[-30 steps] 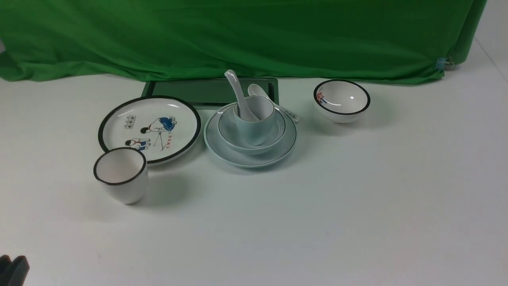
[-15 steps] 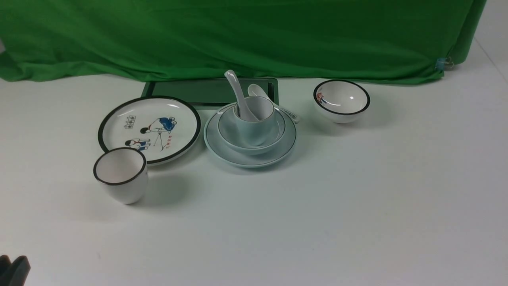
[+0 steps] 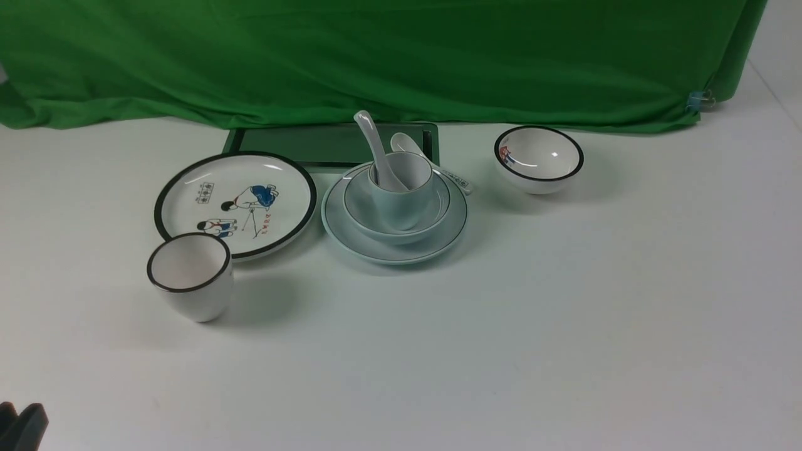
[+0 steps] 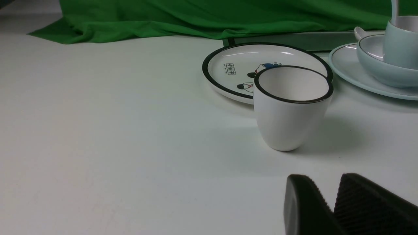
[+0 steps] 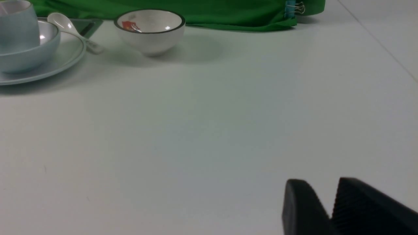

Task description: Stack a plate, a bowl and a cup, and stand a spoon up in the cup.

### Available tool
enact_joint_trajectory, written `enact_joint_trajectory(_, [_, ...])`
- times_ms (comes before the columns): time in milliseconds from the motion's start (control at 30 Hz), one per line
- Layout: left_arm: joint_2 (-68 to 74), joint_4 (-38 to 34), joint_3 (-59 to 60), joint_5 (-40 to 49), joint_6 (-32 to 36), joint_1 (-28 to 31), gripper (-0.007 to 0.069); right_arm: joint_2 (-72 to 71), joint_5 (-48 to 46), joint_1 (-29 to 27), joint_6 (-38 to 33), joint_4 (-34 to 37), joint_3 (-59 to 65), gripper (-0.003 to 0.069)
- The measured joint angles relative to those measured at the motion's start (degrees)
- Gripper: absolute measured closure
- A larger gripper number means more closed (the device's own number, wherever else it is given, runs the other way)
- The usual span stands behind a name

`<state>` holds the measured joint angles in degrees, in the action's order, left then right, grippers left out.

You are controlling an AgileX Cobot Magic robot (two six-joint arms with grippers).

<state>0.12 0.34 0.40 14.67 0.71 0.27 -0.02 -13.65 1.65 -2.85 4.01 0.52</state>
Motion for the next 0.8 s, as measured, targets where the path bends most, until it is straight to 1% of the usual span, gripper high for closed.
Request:
enact_joint_trajectory(267, [0.0, 0.0, 0.0, 0.0, 0.0, 0.0, 0.0503, 0.0, 0.0, 0.0, 0.0, 0.0, 0.0, 0.0449])
enact_joint_trajectory(533, [0.0, 0.0, 0.0, 0.0, 0.0, 0.0, 0.0493, 0.0, 0.0, 0.0, 0.0, 0.0, 0.0, 0.0423])
enact_joint_trajectory(800, [0.0, 0.0, 0.0, 0.0, 0.05, 0.0, 0.0486, 0.0, 0.0, 0.0, 0.0, 0.0, 0.0, 0.042])
